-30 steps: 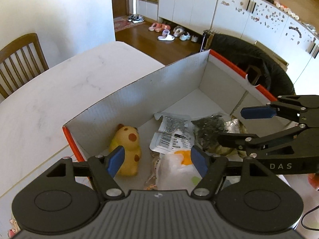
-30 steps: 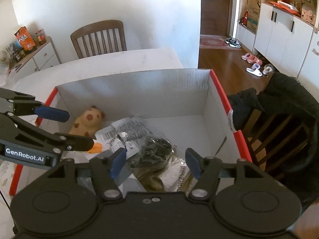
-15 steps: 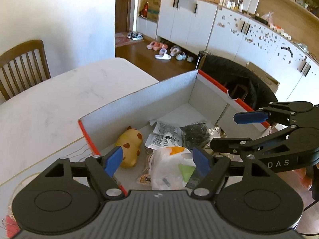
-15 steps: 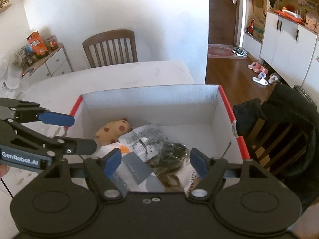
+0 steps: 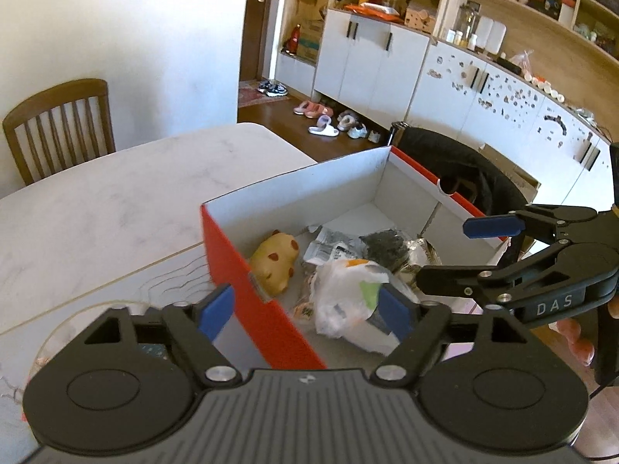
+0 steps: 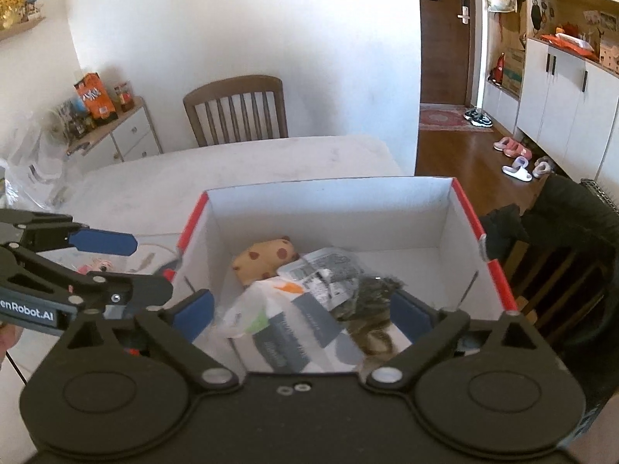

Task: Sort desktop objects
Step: 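Withdraw both tools from the shoebox back over the glass plate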

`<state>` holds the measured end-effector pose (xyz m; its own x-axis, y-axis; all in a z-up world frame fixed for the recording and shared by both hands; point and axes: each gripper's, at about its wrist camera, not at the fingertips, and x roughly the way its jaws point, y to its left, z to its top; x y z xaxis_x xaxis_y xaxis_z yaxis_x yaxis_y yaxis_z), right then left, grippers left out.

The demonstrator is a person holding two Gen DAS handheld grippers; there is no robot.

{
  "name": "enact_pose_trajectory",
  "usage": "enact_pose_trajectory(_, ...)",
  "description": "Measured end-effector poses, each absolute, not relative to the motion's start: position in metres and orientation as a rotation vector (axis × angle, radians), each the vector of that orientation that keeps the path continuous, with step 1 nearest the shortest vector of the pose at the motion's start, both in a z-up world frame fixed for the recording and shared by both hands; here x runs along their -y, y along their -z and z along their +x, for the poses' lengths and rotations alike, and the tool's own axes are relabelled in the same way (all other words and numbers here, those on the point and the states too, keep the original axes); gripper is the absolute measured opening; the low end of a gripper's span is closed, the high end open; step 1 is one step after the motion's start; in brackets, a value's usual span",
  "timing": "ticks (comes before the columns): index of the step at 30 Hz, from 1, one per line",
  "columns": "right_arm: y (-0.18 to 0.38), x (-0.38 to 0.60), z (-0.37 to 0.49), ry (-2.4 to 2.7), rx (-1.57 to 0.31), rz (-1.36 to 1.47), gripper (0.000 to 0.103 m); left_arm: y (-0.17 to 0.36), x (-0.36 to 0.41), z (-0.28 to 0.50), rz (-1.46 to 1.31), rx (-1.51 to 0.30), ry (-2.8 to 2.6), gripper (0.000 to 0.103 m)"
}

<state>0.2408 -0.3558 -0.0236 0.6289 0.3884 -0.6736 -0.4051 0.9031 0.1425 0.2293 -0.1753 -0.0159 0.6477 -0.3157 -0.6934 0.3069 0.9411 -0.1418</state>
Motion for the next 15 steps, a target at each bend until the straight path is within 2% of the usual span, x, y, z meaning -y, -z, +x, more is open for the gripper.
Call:
enact_pose_trajectory(4,0.02,0.343,0.23,-0.463,-0.738,-0.037,0.101,0.014,0.157,0.216,-0.027,-0.775,0.345,0.085)
enact_pose_trajectory(8,0.019,0.326,0.22,-0.456,-0.701,-0.063,0.102,0.013,0.137,0.203,-0.047,-0.753,0.319,0.101)
enact_pose_trajectory(15,0.015,0.291,0.208,-0.505,-0.673,-0.085,0.102,0.01,0.1,0.18,-0.037,-0.717,0.277,0.102)
